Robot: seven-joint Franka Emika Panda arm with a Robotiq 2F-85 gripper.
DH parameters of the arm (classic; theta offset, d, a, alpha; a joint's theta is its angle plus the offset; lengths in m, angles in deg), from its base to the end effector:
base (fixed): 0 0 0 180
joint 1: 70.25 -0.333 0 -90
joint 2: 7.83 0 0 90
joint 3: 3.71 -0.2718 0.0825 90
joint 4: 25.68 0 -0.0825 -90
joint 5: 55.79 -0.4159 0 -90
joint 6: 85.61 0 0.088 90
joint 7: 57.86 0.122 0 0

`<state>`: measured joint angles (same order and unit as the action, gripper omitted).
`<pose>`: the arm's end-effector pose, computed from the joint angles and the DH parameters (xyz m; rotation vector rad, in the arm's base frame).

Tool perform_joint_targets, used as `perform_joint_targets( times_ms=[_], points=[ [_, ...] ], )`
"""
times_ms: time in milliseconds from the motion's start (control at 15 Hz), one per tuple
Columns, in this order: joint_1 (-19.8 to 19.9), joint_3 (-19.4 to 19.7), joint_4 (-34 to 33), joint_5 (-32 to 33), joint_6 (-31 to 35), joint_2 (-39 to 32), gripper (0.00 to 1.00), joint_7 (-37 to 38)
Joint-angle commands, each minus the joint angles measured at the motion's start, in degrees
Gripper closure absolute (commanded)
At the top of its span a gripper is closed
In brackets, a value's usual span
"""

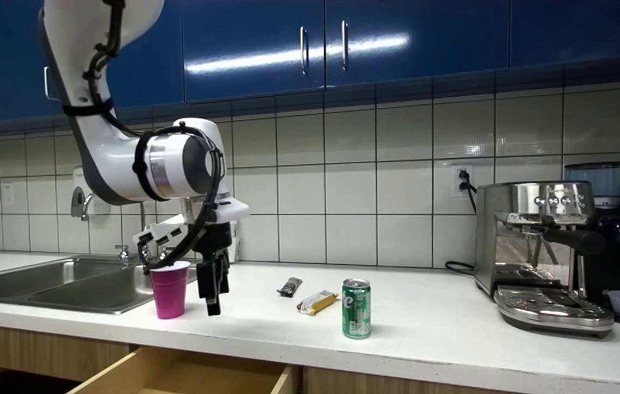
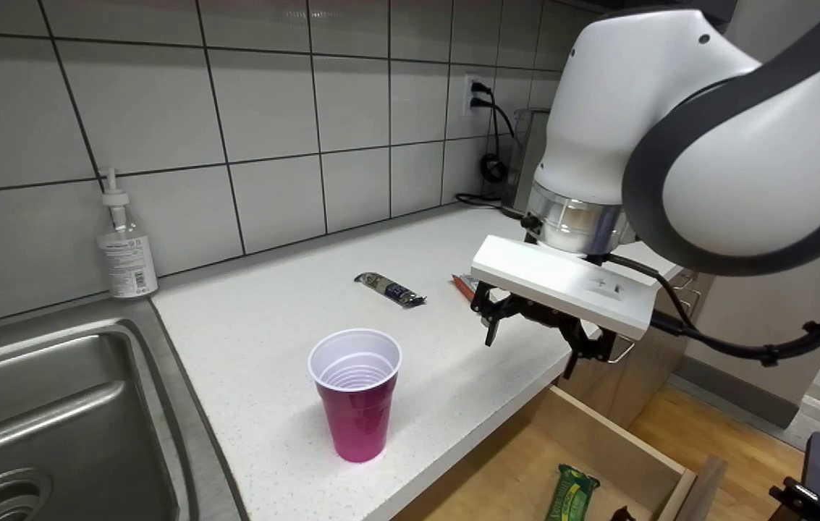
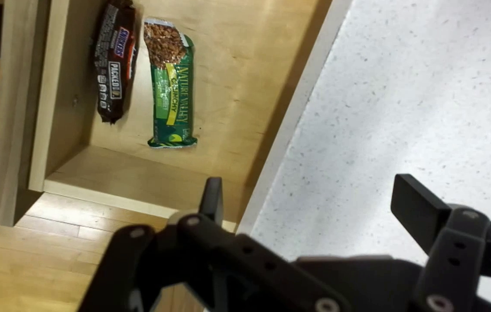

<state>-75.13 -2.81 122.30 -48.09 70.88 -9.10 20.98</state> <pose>0.4730 0.0372 0.1776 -2.5680 1.7318 -0.2099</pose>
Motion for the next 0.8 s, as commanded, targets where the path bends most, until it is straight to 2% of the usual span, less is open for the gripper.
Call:
perform_joint_targets(
  times_ms=[0, 467, 733],
  points=[
    [1.9, -0.3, -5.6, -3.7, -4.0, -2.6, 0.00, -9.2],
    [4.5, 1.1, -14.3, -7.5, -10.9, -6.7, 0.00, -27.8],
    [5.1, 2.3, -19.9, -5.9, -14.5, -10.0, 0.00, -37.5]
  ],
)
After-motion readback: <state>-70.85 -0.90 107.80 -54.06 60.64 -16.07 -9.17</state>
